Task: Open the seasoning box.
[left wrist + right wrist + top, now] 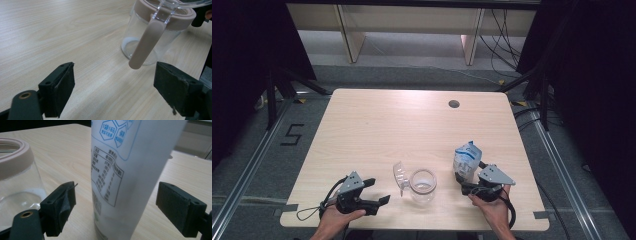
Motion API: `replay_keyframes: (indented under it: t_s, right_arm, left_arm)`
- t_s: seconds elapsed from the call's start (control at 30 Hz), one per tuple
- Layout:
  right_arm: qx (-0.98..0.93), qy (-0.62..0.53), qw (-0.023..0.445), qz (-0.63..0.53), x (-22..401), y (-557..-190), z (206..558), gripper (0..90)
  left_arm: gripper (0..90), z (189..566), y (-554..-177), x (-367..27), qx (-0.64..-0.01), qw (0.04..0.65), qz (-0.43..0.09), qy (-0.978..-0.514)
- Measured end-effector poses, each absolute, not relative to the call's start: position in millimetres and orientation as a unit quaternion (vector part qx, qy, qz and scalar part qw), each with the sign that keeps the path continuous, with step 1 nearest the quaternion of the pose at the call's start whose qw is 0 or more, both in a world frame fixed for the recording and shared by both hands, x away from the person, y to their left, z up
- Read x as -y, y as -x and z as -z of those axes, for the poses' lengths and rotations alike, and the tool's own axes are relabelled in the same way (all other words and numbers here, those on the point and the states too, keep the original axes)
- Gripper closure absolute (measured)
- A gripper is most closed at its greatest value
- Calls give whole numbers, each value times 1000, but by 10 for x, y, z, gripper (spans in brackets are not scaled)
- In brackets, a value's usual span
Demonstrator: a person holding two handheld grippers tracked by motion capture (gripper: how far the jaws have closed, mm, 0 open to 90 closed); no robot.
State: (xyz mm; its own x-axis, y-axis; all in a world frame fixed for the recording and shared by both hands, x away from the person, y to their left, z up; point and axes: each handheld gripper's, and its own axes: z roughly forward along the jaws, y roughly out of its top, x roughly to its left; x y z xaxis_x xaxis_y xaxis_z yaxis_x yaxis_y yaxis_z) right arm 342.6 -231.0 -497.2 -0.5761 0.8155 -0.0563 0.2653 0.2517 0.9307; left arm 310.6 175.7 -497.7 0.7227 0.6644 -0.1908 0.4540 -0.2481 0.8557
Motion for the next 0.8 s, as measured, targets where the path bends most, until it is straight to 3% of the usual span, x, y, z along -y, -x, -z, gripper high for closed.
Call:
replay_keyframes:
  t_s: [0.8]
  right_arm:
    - [-727, -360, 291, -506, 2219, -3619, 5066, 197]
  left_arm:
    - [165, 4980, -3113, -1749, -361, 496, -107, -783]
